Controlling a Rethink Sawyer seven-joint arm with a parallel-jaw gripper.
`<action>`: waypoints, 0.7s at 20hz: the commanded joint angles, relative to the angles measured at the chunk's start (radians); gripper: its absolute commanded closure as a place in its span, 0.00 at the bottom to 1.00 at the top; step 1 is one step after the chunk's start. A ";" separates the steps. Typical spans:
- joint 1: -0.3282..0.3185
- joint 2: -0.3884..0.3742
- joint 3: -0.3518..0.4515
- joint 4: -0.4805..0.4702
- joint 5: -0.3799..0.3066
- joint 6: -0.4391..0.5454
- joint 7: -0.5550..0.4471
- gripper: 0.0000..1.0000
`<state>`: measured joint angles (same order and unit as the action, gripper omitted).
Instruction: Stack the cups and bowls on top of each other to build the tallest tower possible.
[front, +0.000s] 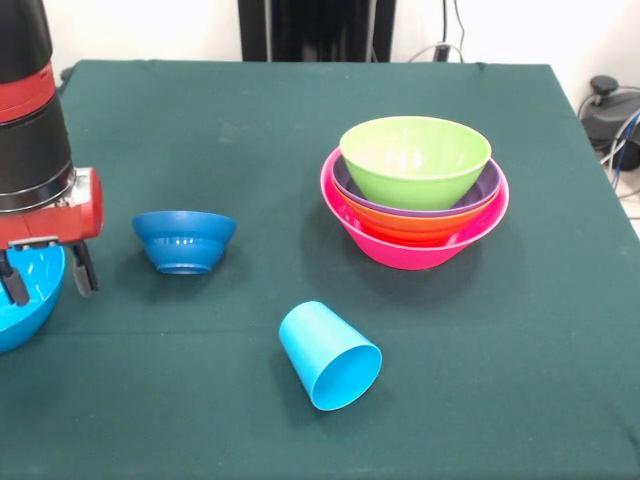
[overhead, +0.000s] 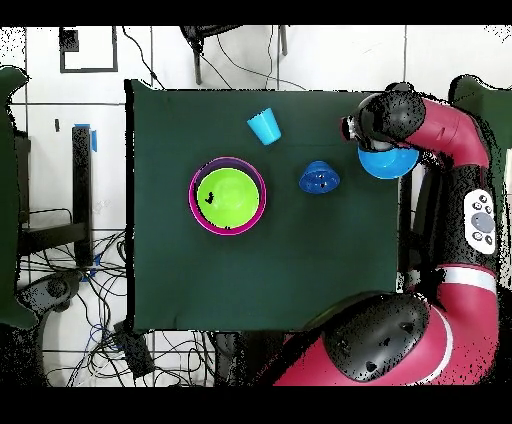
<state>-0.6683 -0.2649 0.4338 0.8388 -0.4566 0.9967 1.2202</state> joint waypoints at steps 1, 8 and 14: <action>0.004 0.005 -0.001 0.102 -0.058 -0.026 -0.174 0.00; -0.010 -0.005 -0.002 0.133 -0.061 -0.050 -0.174 0.00; -0.012 0.003 0.003 0.131 -0.064 -0.061 -0.172 0.00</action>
<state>-0.6770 -0.2652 0.4337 0.8785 -0.4574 0.9903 1.2202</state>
